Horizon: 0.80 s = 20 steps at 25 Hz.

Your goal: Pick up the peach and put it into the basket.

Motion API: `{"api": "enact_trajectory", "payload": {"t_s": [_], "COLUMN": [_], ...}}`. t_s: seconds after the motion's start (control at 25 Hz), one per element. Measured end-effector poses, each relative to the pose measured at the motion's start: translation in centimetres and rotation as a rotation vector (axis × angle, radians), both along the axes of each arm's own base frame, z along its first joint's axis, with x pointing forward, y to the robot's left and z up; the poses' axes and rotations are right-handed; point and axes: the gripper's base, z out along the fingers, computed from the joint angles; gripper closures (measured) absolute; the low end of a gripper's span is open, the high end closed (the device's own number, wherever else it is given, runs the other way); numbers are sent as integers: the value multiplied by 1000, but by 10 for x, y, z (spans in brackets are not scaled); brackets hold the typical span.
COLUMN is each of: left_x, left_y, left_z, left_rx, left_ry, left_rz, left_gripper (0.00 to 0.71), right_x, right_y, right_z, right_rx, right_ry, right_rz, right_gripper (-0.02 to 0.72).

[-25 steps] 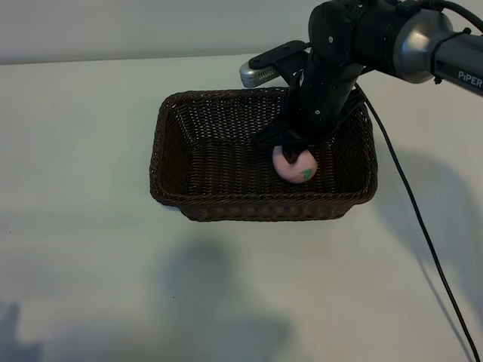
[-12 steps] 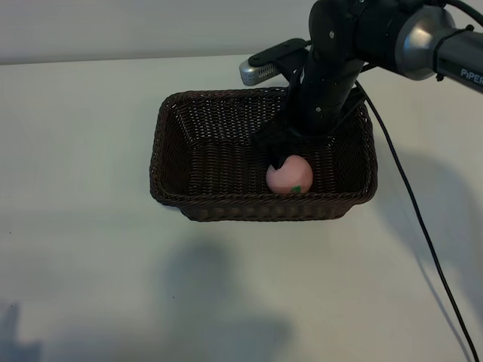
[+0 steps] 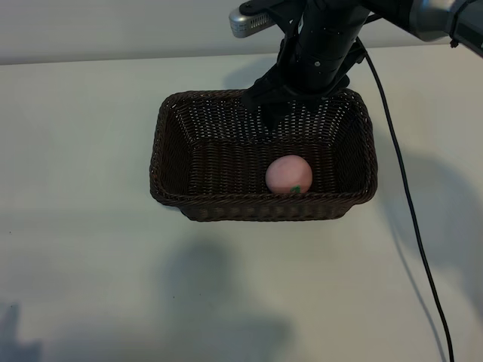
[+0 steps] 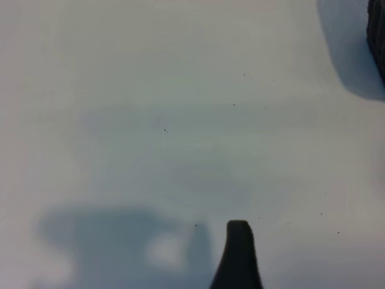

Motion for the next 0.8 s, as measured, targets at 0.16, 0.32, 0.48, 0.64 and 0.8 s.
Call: {"api": "enact_trajectory", "payload": {"t_s": [0.16, 0.32, 0.48, 0.64, 0.8], "left_x": [0, 0, 0, 0, 0], "left_y": [0, 0, 0, 0, 0], "left_z": [0, 0, 0, 0, 0], "left_rx": [0, 0, 0, 0, 0], "left_ry": [0, 0, 0, 0, 0], "left_rz": [0, 0, 0, 0, 0], "left_gripper": [118, 118, 118, 118, 118], "right_x": [1, 9, 23, 36, 43], "right_y": [-8, -36, -79, -130, -184], "right_z": [-1, 3, 17, 36, 48], "right_rx": [-53, -114, -116, -115, -117], "right_ry": [5, 15, -17, -76, -114], "right_rz": [-11, -60, -161, -281, -390], "right_gripper": [103, 103, 103, 104, 104]}}
